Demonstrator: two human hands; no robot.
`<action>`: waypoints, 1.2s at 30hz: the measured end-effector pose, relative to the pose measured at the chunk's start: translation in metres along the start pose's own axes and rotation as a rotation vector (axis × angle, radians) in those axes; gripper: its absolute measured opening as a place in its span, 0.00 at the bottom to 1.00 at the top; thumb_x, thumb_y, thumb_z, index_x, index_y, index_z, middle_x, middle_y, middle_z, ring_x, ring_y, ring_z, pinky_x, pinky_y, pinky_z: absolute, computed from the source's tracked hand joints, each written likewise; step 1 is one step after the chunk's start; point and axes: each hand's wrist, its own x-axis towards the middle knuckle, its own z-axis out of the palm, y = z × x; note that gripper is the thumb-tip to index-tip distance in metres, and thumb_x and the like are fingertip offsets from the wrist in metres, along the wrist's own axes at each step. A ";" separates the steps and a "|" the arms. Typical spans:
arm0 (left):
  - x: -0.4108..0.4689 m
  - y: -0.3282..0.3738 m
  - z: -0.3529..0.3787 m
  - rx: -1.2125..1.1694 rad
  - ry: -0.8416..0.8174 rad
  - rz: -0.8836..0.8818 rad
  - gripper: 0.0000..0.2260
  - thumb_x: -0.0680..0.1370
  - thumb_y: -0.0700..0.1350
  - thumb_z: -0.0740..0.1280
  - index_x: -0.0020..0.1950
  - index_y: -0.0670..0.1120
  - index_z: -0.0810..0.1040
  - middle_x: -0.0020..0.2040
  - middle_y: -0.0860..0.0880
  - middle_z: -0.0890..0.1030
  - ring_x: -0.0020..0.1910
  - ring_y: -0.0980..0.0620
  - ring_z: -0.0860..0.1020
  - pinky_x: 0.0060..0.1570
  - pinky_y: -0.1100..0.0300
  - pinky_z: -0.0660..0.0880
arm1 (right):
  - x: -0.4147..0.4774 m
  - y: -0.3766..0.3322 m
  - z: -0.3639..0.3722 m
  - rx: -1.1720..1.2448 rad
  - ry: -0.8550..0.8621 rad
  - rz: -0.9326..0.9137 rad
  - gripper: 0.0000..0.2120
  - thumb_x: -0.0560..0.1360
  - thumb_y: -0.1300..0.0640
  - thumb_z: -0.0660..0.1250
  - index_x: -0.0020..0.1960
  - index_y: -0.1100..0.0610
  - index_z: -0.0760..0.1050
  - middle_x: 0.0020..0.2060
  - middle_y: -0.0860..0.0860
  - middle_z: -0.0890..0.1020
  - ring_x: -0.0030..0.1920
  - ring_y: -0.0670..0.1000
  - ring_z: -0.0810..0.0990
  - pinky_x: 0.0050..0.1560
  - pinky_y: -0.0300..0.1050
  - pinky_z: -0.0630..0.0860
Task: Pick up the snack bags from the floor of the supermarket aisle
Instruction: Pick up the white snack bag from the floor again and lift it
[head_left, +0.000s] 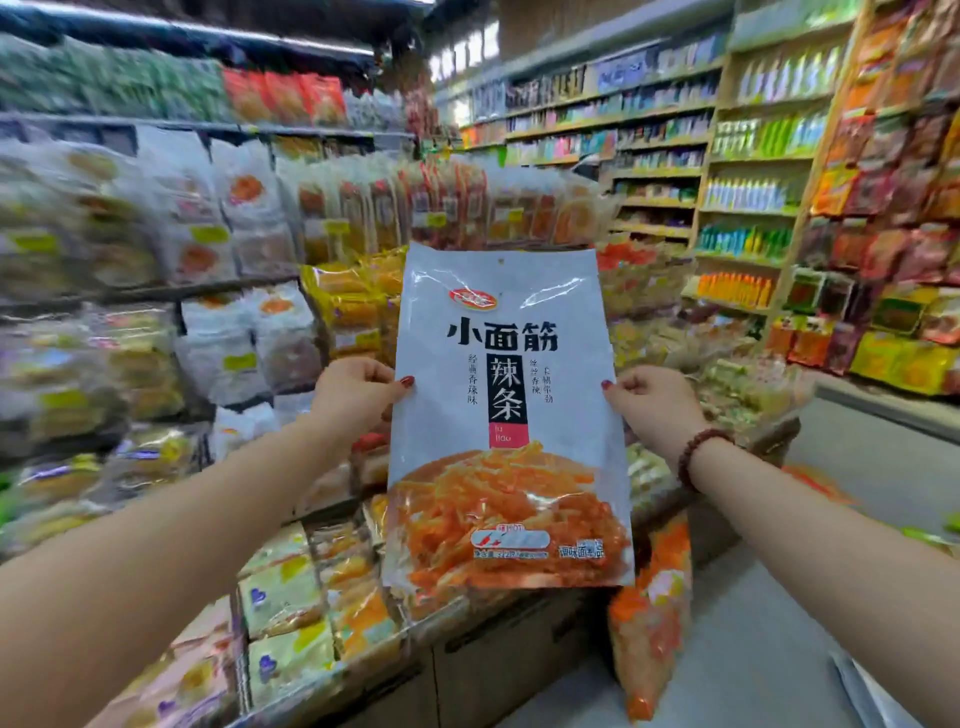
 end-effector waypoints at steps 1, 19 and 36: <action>-0.001 0.004 -0.009 0.006 0.035 0.005 0.07 0.76 0.42 0.71 0.42 0.38 0.78 0.41 0.40 0.82 0.36 0.45 0.79 0.35 0.54 0.79 | 0.005 -0.009 0.004 0.031 -0.020 -0.018 0.18 0.75 0.54 0.66 0.35 0.69 0.72 0.35 0.67 0.80 0.38 0.65 0.80 0.46 0.58 0.79; -0.172 -0.068 -0.232 0.083 0.801 -0.270 0.08 0.76 0.41 0.70 0.38 0.41 0.76 0.38 0.44 0.80 0.35 0.47 0.80 0.32 0.58 0.78 | -0.076 -0.189 0.216 0.246 -0.681 -0.394 0.16 0.75 0.56 0.67 0.33 0.66 0.74 0.31 0.62 0.78 0.33 0.60 0.78 0.41 0.58 0.79; -0.469 -0.147 -0.502 0.188 1.408 -0.499 0.10 0.75 0.40 0.71 0.35 0.42 0.74 0.31 0.45 0.74 0.31 0.46 0.74 0.40 0.50 0.79 | -0.423 -0.424 0.412 0.398 -1.195 -0.707 0.13 0.75 0.56 0.67 0.38 0.65 0.77 0.34 0.63 0.82 0.37 0.63 0.81 0.42 0.61 0.81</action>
